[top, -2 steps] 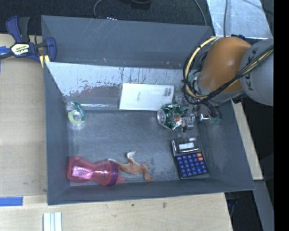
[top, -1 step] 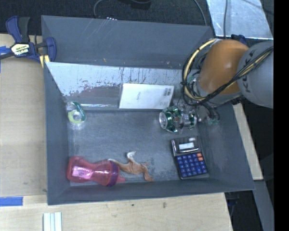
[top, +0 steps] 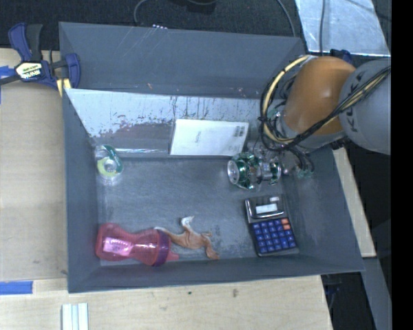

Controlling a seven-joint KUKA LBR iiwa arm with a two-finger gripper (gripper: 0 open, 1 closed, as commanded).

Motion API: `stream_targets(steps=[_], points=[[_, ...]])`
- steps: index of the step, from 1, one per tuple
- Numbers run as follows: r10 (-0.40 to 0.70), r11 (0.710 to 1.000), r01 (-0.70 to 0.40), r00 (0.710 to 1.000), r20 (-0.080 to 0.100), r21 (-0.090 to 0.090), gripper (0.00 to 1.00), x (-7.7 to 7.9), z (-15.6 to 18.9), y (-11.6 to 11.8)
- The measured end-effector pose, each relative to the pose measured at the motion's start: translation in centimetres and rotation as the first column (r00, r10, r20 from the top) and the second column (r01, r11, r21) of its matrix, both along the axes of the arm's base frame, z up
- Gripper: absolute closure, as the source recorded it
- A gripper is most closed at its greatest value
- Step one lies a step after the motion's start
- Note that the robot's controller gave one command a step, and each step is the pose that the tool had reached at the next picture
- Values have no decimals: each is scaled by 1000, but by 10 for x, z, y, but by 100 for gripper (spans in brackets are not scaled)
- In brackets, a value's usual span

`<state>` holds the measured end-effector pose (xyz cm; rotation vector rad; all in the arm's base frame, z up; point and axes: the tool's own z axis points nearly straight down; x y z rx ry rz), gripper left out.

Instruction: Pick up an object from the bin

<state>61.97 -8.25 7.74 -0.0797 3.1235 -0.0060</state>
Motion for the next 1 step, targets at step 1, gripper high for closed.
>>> stream_targets(steps=[1], points=[[0,1000,0,1000,1,0,100,0,2,0]])
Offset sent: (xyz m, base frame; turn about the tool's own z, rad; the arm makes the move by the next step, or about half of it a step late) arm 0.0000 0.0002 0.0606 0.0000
